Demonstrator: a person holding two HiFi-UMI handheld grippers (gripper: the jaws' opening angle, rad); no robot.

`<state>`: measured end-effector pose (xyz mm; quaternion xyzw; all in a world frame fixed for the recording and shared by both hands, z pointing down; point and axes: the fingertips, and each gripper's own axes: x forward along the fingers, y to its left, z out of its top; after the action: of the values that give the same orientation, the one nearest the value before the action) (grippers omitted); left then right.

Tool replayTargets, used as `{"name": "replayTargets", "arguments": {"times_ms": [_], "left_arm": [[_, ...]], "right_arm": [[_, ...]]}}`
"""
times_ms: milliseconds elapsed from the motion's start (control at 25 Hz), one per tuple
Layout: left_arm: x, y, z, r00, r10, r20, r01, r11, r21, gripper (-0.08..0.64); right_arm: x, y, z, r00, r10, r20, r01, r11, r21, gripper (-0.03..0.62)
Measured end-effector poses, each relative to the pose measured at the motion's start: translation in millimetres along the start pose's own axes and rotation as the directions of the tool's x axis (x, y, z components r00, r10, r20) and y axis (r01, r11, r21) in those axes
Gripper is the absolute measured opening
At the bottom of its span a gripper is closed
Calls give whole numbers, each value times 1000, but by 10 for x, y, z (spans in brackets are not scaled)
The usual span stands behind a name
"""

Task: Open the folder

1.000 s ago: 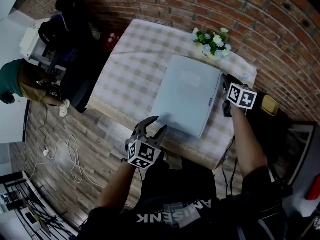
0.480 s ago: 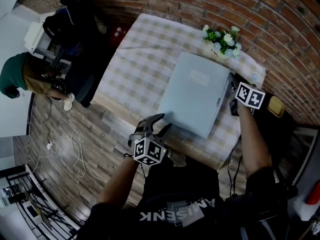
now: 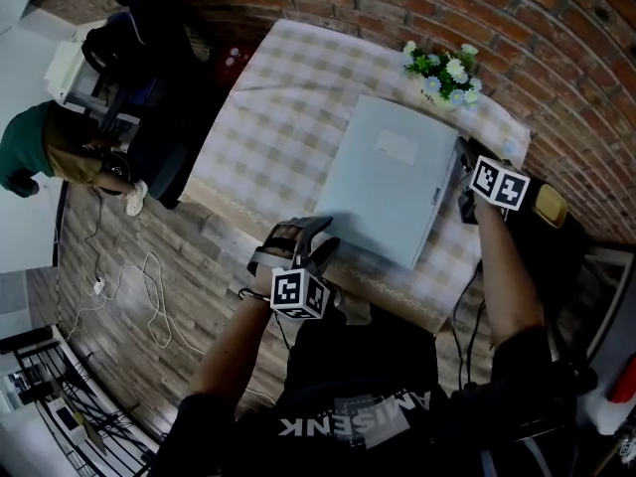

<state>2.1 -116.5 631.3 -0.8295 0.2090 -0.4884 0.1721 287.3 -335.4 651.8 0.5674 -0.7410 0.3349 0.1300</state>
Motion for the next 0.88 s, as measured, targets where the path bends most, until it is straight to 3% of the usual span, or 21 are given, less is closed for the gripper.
{"name": "replayTargets", "arguments": {"times_ms": [120,240,360,440,560,600,680,880], "left_arm": [[30,-16,18,1000,8,8,-9,995,101,206],[45,-36,44,999,41,34,-48,975,219,209],[13,-38,80,997,63,40,-71,959,273,209],[22,-62,93,996,74,43,-84,929,360,207],[67,-107,85,997,76,33,-82,858,508,201],[86,-135,58,998,53,20,-56,853,518,201],[103,-197,24,1000,-8,8,3,871,491,190],[115,-208,43,998,-55,4,47,882,469,181]], "right_arm": [[2,6,-4,1000,4,-3,-4,1000,5,166],[6,5,-6,1000,1,-5,-1,1000,1,166],[4,5,-13,1000,-9,-1,9,1000,-1,166],[1,10,-14,1000,-9,3,9,1000,3,164],[-2,13,-18,1000,0,7,0,1000,8,160],[-1,14,-18,1000,3,7,-3,1000,11,160],[5,21,-17,1000,8,5,-8,1000,16,160],[3,14,-25,1000,3,13,-3,1000,16,158]]}}
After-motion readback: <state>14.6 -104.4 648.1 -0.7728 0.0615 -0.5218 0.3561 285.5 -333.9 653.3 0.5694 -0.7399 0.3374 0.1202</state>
